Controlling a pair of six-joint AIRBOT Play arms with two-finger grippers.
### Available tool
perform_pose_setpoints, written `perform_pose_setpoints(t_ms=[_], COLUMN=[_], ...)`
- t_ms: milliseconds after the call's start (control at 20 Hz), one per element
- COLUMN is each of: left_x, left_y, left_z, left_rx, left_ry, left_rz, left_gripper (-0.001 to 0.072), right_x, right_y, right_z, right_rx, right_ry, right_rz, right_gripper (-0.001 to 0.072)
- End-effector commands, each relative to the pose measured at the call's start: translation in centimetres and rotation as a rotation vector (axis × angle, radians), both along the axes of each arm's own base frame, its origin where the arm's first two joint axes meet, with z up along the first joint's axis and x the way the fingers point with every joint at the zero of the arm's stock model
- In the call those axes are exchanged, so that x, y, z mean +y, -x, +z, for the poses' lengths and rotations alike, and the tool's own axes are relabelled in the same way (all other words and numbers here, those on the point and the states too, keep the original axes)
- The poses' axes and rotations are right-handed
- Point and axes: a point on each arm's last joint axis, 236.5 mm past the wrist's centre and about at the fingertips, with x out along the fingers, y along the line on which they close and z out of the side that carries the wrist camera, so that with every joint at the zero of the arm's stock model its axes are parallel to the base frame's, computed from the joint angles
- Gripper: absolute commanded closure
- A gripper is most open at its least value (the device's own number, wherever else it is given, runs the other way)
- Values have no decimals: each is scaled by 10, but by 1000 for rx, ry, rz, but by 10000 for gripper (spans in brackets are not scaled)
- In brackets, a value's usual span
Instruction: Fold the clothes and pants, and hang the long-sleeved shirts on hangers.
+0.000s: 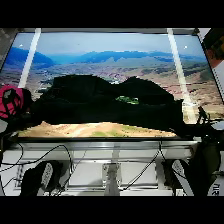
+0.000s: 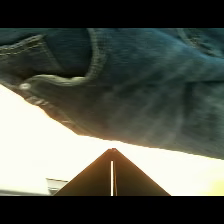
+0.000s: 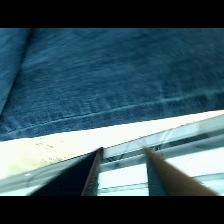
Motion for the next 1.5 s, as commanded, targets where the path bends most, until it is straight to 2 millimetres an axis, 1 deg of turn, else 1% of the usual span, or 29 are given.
perform_pose_setpoints(t_ms=[0,50,150,300,450,600,650,750,800,850,900,950,1050,1100,1150,1200,1300,1350,1400,1450], left_x=[-14,-17,-29,-40,-40,-40,-40,-40,-40,-40,-40,-40,-40,-40,-40,-40,-38,-37,-35,-32], left_y=[1,0,-4,-8,-8,-8,-8,-8,-8,-8,-8,-8,-8,-8,-8,-8,-10,-12,-15,-18], left_z=[9,12,18,25,25,25,25,25,25,25,25,25,25,25,25,25,26,27,28,30], left_rx=[-38,-48,-75,-99,-99,-99,-99,-99,-99,-99,-99,-98,-99,-99,-99,-100,-109,-118,-132,-147], left_ry=[37,51,111,169,169,169,169,170,170,170,170,170,170,170,169,168,165,161,156,150], left_rz=[-32,-30,-31,-34,-34,-34,-34,-34,-34,-34,-34,-34,-34,-34,-34,-34,-29,-24,-17,-10], left_gripper=[688,687,687,687,688,687,687,688,687,688,687,687,687,688,688,687,686,686,686,686], right_x=[9,11,16,12,6,-11,-17,-25,-29,-31,-33,-34,-38,-39,-45,-55,-95,-119,-136,-150], right_y=[13,15,16,14,0,-14,-21,-27,-29,-30,-30,-29,-18,-9,3,14,34,43,51,57], right_z=[-9,-13,-21,-37,-45,-53,-54,-56,-57,-59,-59,-60,-62,-60,-58,-52,-33,-21,-11,-5], right_rx=[95,118,159,204,179,161,147,138,141,138,134,138,157,175,203,224,249,249,249,257], right_ry=[-65,-87,-135,-151,-149,-107,-97,-85,-81,-75,-64,-57,-9,16,56,91,176,212,221,219], right_rz=[-51,-51,-61,-96,-160,-269,-319,-383,-411,-419,-420,-414,-367,-331,-297,-283,-330,-363,-382,-421], right_gripper=[368,359,357,357,357,357,357,358,383,427,612,700,702,702,702,703,703,703,703,702])
